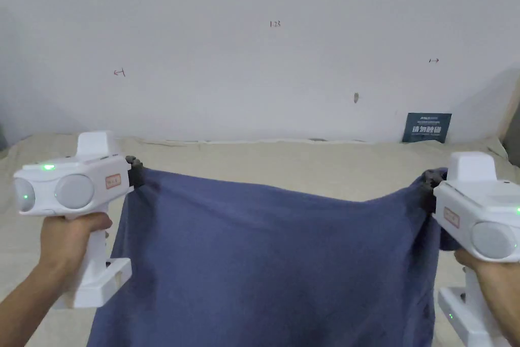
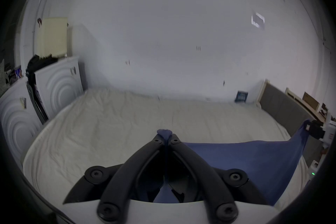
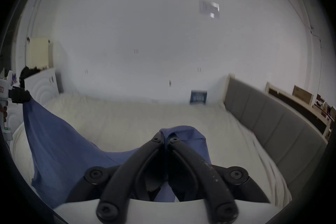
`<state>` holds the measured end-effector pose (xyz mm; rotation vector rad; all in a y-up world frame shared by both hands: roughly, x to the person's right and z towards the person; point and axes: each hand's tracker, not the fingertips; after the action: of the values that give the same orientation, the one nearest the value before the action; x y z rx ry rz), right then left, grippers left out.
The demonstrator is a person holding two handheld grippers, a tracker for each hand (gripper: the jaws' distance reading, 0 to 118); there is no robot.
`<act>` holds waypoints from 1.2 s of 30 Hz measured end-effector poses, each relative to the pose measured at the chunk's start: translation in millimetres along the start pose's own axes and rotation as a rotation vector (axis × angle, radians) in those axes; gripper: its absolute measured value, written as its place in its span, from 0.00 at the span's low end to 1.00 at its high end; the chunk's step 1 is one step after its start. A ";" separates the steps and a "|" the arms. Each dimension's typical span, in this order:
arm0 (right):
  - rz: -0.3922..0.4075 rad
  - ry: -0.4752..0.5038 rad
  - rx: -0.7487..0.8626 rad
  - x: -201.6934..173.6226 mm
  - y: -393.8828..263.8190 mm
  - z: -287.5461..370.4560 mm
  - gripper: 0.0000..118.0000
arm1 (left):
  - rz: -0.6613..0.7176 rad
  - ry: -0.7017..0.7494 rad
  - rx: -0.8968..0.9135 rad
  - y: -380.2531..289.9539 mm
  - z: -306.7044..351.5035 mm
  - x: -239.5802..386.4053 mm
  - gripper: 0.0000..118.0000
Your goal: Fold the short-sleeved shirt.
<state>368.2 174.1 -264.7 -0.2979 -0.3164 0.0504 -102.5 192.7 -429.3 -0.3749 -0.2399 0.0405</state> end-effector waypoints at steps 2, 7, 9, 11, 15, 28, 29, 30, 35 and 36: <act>0.000 0.015 0.083 -0.9 35.8 3.5 0.03 | -0.005 0.027 0.067 31.2 9.9 -2.8 0.02; -0.023 0.028 0.229 2.9 118.3 -2.3 0.03 | 0.037 0.063 0.203 99.1 23.3 -14.0 0.02; -0.030 0.032 0.289 2.7 146.0 -0.1 0.03 | 0.049 0.061 0.231 121.7 24.8 -16.8 0.02; -0.036 0.029 0.334 4.1 171.7 -0.7 0.03 | 0.049 0.070 0.268 140.9 25.5 -16.0 0.02; -0.035 0.029 0.408 6.3 206.6 -5.9 0.03 | 0.065 0.057 0.349 169.9 19.0 -14.7 0.02; -0.031 0.071 0.269 9.6 129.5 -59.3 0.03 | 0.077 0.073 0.268 108.2 -66.2 -10.5 0.02; -0.032 0.081 0.234 8.9 114.0 -66.4 0.03 | 0.074 0.075 0.240 94.2 -74.5 -11.0 0.02; -0.030 0.088 0.207 7.9 98.1 -72.8 0.03 | 0.073 0.079 0.214 79.8 -82.0 -11.7 0.02; -0.033 0.115 0.052 1.7 20.8 -94.8 0.03 | 0.028 0.097 0.080 -0.5 -98.1 -13.3 0.02; -0.035 0.117 0.014 2.6 5.0 -100.8 0.03 | 0.025 0.096 0.047 -17.8 -98.9 -15.8 0.02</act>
<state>402.3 150.8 -356.9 -0.2798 -0.2053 0.0011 -94.2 139.4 -515.6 -0.3319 -0.1395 0.0528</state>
